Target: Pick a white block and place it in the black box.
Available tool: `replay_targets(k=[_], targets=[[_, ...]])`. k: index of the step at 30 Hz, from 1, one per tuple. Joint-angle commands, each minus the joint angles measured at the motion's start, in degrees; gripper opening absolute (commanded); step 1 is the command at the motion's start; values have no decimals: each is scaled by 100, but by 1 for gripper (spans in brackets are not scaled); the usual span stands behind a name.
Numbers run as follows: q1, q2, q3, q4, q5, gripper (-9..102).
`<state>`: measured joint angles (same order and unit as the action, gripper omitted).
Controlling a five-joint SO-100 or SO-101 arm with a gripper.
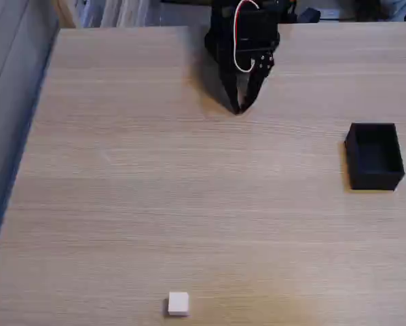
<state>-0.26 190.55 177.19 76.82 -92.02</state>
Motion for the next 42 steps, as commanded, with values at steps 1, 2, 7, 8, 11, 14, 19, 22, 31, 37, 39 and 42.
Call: replay_targets(k=[1, 2, 7, 8, 11, 14, 19, 22, 31, 37, 39, 42], targets=[[70, 35, 79, 35, 18, 0], [79, 35, 79, 35, 18, 0], [79, 35, 88, 35, 9, 0], [79, 35, 88, 35, 9, 0], [79, 35, 88, 35, 9, 0], [70, 35, 88, 35, 0, 0], [44, 35, 88, 35, 18, 0], [44, 35, 88, 35, 18, 0], [62, 35, 79, 35, 35, 0], [105, -35, 62, 26, 0, 0], [149, -88, 26, 18, -26, 0], [176, -167, -62, 18, 26, 0]])
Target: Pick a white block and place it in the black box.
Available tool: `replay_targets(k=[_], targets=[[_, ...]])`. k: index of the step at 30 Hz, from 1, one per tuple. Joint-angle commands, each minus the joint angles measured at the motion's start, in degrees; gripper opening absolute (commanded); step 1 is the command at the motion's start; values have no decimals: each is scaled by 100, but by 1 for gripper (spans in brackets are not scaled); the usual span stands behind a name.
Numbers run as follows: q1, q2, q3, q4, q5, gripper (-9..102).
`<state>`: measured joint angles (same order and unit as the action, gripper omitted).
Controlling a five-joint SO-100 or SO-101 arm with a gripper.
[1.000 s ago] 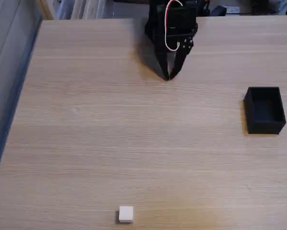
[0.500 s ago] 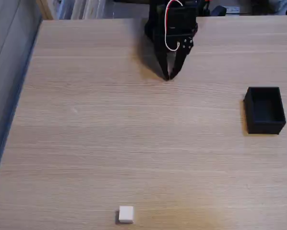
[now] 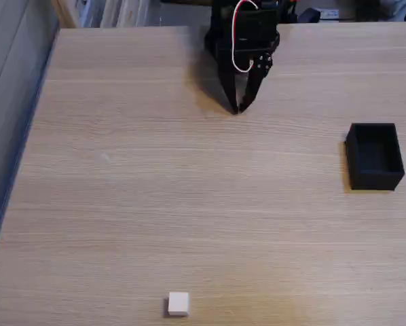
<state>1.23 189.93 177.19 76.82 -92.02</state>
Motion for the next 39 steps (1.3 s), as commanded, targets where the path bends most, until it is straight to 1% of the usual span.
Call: replay_targets(k=[1, 5, 11, 15, 20, 26, 30, 39], targets=[[26, -167, -132, 18, 44, 0], [-88, -668, -545, -114, 176, 0], [-132, -1802, -1644, -475, 325, 0], [-62, -2461, -2329, -835, 650, 5], [26, -3190, -3067, -1116, 1151, 14], [255, -4052, -3771, -1292, 1415, 26], [431, -4772, -4210, -1635, 1591, 31], [729, -6609, -5150, -2689, 1635, 35]])
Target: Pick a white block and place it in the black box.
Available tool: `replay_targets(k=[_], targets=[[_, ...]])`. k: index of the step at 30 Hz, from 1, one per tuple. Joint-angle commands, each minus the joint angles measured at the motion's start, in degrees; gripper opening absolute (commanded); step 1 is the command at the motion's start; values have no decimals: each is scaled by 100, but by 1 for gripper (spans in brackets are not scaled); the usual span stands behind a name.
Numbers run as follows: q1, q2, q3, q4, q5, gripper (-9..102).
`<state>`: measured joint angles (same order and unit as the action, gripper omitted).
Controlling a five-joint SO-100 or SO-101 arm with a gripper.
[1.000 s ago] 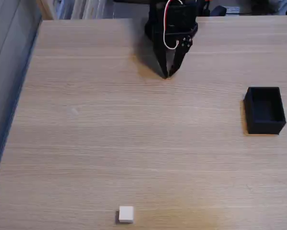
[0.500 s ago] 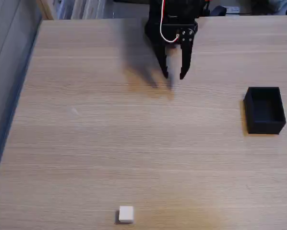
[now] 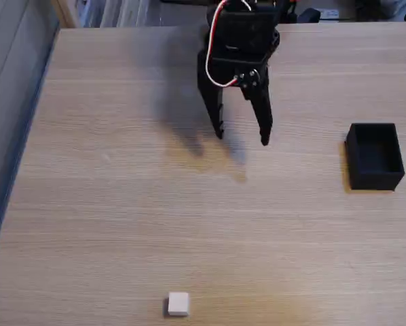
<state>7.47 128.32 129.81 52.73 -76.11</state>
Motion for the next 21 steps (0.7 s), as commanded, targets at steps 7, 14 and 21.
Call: replay_targets(k=[7, 14, 21], targets=[[360, -1784, -1107, -1283, -26, 35], [483, -2997, -2109, -1679, 18, 36], [562, -3814, -2496, -2584, -132, 35]])
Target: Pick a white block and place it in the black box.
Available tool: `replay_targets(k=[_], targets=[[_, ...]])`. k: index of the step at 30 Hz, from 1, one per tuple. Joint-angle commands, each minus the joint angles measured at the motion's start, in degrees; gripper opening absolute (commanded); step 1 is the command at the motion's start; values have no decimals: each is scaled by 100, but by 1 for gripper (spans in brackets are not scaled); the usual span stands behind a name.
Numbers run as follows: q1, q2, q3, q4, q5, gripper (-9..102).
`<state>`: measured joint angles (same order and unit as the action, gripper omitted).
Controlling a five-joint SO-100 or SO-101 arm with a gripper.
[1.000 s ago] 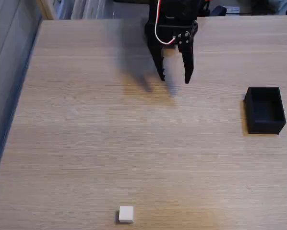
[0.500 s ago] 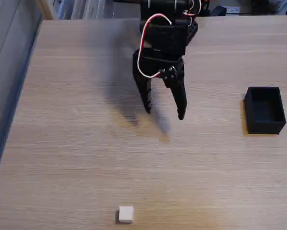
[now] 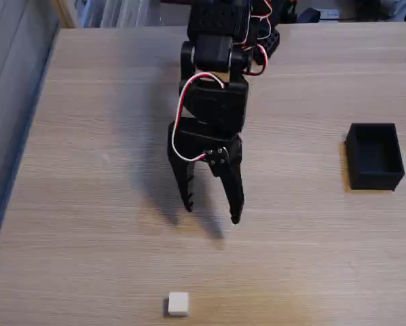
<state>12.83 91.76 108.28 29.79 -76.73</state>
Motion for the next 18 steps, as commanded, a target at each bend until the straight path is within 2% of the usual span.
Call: replay_targets(k=[1, 18], targets=[[44, -290, -466, -334, -88, 35], [378, -1978, -1942, -984, -272, 35]])
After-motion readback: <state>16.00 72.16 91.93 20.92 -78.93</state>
